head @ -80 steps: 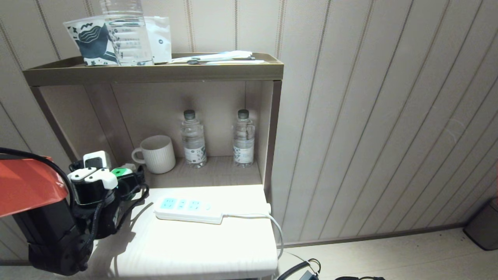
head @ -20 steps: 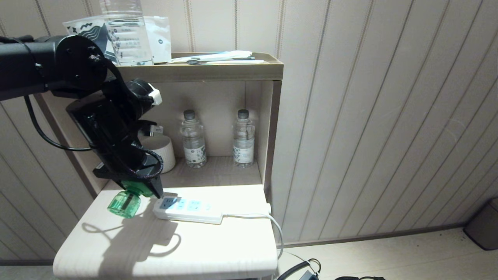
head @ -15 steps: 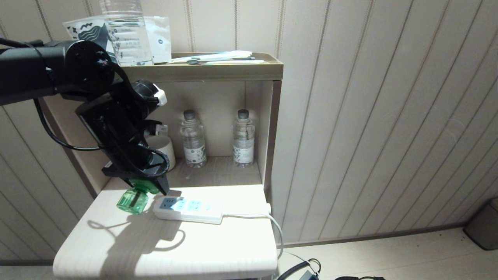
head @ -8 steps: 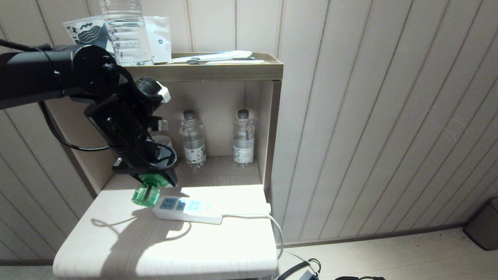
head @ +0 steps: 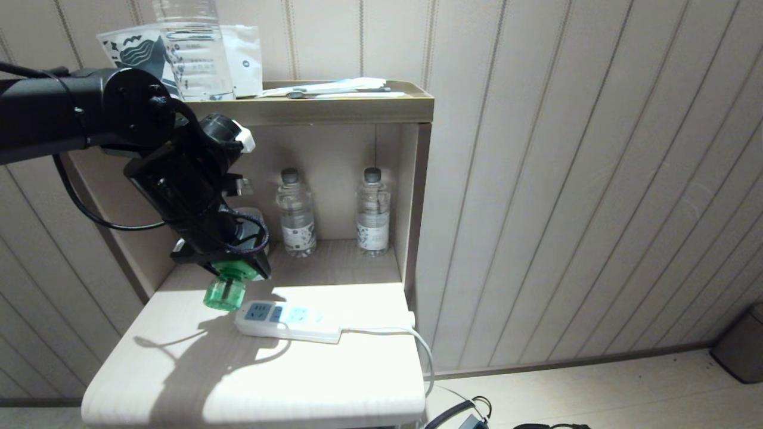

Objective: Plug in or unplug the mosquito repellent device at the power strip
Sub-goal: Insert the plug into the socket

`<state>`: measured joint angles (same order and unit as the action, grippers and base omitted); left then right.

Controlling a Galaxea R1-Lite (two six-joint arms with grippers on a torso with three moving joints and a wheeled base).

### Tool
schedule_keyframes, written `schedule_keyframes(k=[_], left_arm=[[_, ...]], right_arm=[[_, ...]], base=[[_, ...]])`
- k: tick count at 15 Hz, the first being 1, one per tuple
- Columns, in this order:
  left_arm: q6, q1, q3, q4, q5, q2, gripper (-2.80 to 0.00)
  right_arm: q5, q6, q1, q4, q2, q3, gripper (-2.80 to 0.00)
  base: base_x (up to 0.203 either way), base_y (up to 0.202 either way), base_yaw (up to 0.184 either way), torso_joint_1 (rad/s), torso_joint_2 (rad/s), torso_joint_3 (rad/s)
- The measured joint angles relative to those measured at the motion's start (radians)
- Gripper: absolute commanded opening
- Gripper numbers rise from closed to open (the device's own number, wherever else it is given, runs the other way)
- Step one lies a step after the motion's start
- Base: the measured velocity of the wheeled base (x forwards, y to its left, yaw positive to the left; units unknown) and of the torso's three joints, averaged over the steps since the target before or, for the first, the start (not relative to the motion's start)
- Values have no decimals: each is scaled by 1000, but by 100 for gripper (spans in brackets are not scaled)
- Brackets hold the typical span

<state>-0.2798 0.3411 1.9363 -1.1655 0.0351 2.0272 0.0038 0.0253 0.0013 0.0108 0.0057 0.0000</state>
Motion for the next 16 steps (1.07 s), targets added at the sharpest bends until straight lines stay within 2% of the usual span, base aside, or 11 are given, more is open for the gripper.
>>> schedule_keyframes(k=[3, 7, 9, 16], left_arm=[[4, -13, -2, 0, 3, 1, -280], [8, -22, -2, 2, -3, 9, -280], [20, -36, -9, -3, -6, 12, -280], [279, -155, -13, -81, -30, 13, -280]], right_arm=[[0, -1, -1, 0, 0, 0, -280], [0, 0, 2, 0, 0, 0, -280], [0, 0, -1, 0, 0, 0, -280], [0, 0, 0, 0, 0, 0, -280]], base=[[1, -30, 1, 0, 1, 0], [0, -164, 1, 2, 0, 2], [0, -35, 3, 3, 0, 1], [0, 0, 0, 0, 0, 0]])
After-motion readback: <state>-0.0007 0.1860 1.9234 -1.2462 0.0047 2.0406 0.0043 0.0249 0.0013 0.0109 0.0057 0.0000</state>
